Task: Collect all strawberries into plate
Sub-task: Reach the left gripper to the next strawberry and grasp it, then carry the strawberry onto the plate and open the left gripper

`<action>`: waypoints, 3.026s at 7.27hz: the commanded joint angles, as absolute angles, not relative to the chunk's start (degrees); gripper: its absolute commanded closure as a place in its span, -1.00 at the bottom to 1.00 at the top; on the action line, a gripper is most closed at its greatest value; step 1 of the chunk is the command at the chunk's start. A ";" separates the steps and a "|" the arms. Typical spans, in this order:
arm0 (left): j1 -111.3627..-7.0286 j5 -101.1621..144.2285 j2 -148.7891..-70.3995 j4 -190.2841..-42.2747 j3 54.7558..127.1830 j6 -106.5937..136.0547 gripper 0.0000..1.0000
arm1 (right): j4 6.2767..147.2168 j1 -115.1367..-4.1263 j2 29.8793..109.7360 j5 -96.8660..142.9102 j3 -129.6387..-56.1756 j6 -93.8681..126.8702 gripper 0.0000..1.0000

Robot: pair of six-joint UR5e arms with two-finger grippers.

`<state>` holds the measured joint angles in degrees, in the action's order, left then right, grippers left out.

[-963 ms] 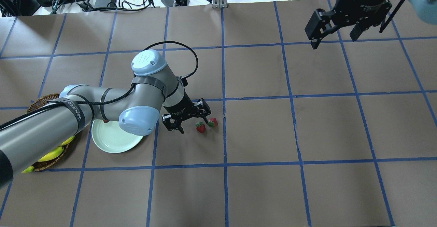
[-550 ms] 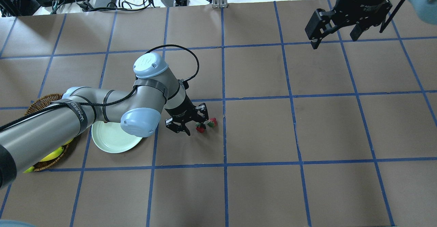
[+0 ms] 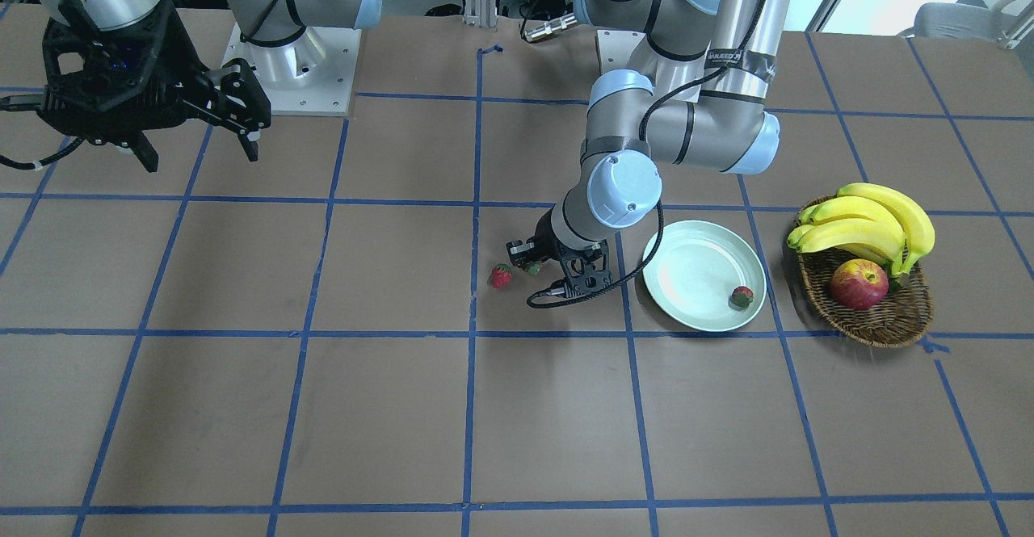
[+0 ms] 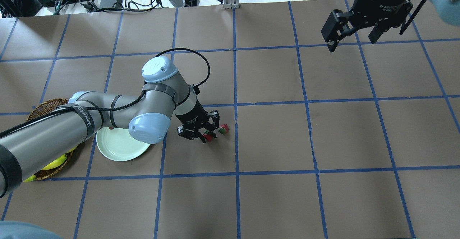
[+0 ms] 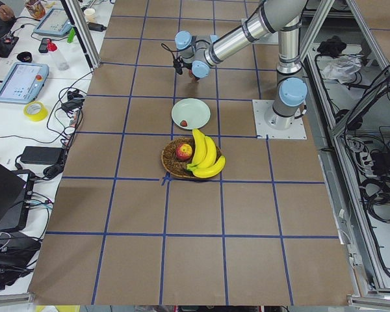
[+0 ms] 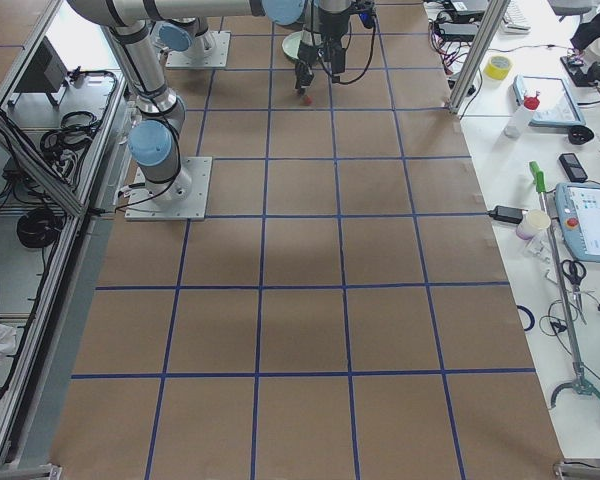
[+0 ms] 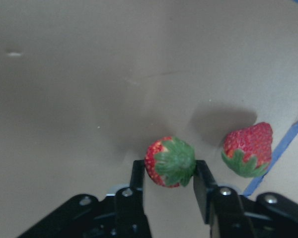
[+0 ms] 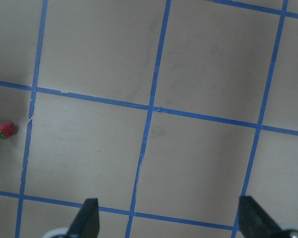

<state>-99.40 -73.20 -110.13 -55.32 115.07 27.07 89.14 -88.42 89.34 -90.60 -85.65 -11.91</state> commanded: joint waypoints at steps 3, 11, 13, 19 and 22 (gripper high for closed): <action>-98.62 -75.92 -109.08 -59.29 109.27 26.81 1.00 | 89.21 -88.33 89.30 -90.79 -85.61 -12.13 -1.00; -75.34 -90.70 -106.26 -72.69 107.92 -3.39 1.00 | 89.38 -88.42 89.38 -90.70 -85.61 -12.13 -1.00; -74.18 -90.53 -106.44 -72.69 108.89 -3.70 -0.19 | 89.38 -88.33 89.38 -90.79 -85.61 -12.13 -1.00; -85.56 -84.20 -105.12 -71.02 104.43 12.25 -1.00 | 89.38 -88.42 89.30 -90.70 -85.61 -12.13 -1.00; -94.46 -76.67 -107.22 -62.16 104.76 22.65 -1.00 | 89.30 -88.33 89.30 -90.70 -85.61 -12.13 -1.00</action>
